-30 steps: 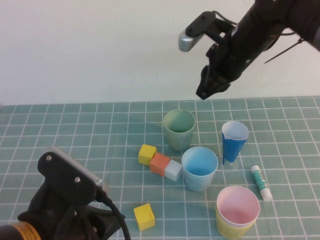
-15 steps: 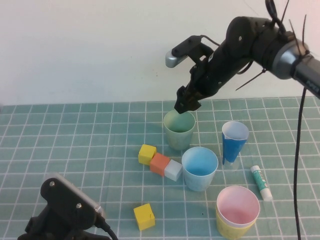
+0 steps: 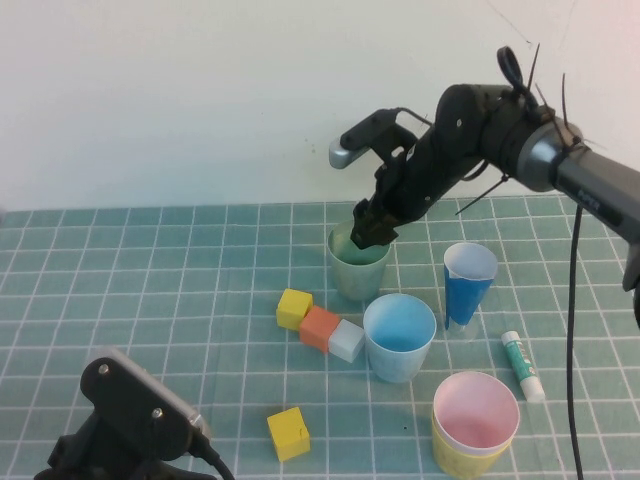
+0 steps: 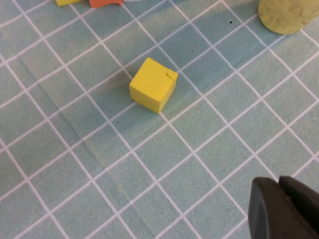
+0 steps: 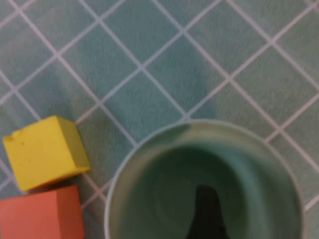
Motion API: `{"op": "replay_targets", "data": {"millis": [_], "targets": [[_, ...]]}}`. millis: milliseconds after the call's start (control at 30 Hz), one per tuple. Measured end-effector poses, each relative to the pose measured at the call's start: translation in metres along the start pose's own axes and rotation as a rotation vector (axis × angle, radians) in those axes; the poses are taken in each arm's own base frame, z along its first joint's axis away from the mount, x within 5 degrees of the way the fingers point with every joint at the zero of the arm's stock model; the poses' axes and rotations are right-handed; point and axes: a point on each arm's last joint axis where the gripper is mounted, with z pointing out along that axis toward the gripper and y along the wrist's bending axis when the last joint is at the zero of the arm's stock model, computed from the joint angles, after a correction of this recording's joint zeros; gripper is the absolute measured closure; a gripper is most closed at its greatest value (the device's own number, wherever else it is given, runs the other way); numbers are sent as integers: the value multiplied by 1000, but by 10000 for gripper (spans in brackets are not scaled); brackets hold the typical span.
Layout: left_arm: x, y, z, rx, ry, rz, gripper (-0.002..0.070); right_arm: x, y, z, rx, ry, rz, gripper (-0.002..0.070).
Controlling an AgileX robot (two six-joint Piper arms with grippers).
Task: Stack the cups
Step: Pick up the green cup, then place the green cup on the blue cup
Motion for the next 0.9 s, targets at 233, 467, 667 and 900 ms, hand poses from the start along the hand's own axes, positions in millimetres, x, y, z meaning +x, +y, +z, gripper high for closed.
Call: {"op": "replay_targets", "data": {"millis": [233,467,667,900], "targets": [[0,0,0,0,0,0,676,10,-1,19,-13,36,10,349],[0,0,0,0,0,0,676,-5,-3,6,1,-10,13,648],[0,0,0,-1,0,2,676,-41,0,-51,5,-93,-5,653],[0,0,0,-2,-1,3,676,-63,19,-136,-25,-170,-24,654]]}}
